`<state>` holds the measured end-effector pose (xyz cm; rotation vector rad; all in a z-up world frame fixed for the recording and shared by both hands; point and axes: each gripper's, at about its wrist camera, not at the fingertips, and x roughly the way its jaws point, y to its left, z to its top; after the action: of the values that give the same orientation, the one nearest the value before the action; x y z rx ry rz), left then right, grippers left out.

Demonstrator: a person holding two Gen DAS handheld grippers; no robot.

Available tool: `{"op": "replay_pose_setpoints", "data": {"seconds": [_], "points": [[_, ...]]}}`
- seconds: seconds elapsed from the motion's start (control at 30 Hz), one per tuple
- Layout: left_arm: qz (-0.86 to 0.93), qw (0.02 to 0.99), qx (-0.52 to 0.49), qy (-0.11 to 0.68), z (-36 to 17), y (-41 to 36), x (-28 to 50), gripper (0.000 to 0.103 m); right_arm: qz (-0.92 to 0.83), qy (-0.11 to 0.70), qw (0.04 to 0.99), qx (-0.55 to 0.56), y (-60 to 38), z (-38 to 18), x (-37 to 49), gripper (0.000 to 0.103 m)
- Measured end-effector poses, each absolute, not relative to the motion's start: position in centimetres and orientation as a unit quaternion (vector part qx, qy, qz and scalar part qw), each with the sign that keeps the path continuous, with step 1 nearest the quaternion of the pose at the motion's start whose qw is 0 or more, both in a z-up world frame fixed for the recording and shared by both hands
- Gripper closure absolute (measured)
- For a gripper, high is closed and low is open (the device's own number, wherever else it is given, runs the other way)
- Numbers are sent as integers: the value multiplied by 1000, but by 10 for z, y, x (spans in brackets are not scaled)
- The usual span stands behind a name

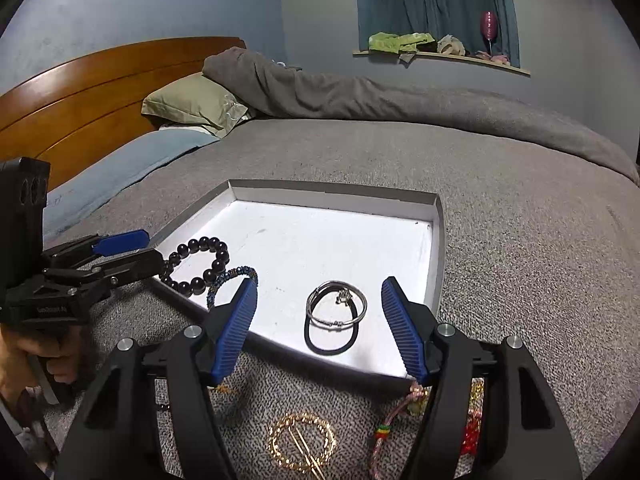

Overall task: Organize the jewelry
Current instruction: 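Move both open grippers back to the jewelry pile, then grasp the dark red bead bracelet with the left gripper while the right grasps the pearl hairpin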

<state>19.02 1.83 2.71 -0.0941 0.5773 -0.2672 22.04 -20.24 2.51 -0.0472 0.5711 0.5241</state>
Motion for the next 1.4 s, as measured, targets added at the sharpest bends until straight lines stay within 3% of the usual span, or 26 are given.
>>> {"op": "replay_pose_setpoints", "data": {"seconds": [0.6, 0.97, 1.2, 1.4], "points": [[-182, 929, -3, 322, 4, 5, 137, 22, 280, 276, 919, -43, -203, 20, 181, 38], [-187, 912, 28, 364, -17, -3, 136, 95, 311, 294, 902, -59, -188, 8, 170, 40], [-156, 922, 16, 355, -9, 19, 137, 96, 334, 304, 888, -84, -172, 1, 166, 42], [-138, 924, -7, 357, -5, 45, 136, 96, 345, 318, 875, -121, -149, -9, 166, 52]]}}
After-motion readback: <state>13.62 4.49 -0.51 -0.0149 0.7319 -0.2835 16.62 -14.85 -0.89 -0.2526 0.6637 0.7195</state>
